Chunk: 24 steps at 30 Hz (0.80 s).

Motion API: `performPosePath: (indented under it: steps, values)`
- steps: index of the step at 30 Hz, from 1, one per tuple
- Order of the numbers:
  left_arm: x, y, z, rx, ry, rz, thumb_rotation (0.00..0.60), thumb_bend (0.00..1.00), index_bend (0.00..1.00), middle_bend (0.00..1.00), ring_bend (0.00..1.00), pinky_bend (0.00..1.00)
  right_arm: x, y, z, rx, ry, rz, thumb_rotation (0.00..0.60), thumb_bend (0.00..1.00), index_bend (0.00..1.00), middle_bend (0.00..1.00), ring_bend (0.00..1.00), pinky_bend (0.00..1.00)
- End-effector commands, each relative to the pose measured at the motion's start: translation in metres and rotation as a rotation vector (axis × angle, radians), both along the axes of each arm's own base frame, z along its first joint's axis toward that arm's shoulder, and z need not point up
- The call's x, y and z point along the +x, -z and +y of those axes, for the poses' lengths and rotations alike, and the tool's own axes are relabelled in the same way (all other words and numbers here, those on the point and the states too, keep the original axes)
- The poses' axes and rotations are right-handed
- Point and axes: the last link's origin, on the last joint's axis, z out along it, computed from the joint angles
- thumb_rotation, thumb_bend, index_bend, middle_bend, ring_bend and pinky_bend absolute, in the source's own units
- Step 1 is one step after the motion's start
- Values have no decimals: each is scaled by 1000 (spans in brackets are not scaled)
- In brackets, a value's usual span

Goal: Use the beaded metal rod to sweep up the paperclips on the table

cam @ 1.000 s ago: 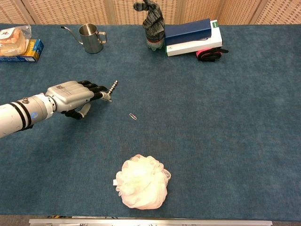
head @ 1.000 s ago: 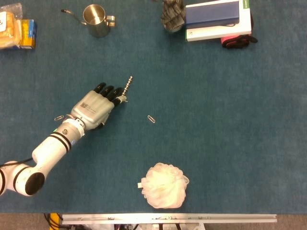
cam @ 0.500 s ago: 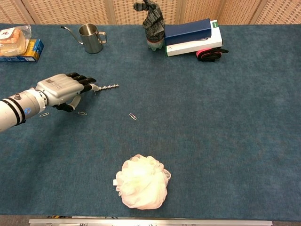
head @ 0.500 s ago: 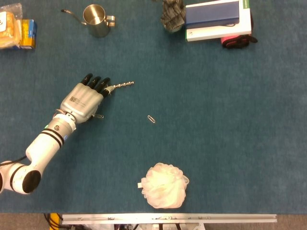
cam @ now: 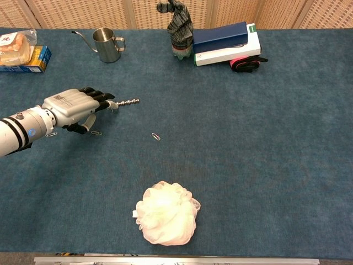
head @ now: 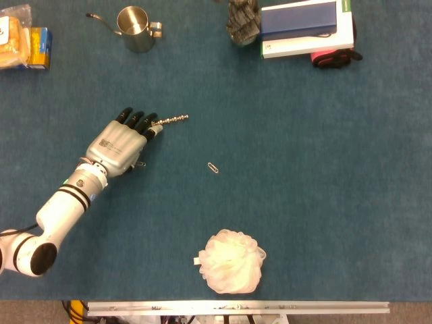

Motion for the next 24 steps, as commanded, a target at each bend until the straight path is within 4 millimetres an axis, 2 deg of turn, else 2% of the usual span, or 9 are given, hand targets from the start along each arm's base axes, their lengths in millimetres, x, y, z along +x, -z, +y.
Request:
performPosePath:
  steps: [1,8,24]
  values:
    - [-4,2,3,4,-12,13,600,802,96,0,0,0,0,2,-1,5,0,-1,600,0,118,35,0,62]
    - [-12,1,13,28,-42,27,600,802,96,0,0,0,1,2,-2,5,-5,-6,600,0,118,35,0,62]
    - [-10,-1,30,87,-78,-21,600,803,85,0,0,0,0,5,-2,15,-3,-8,600,0,118,35,0,62]
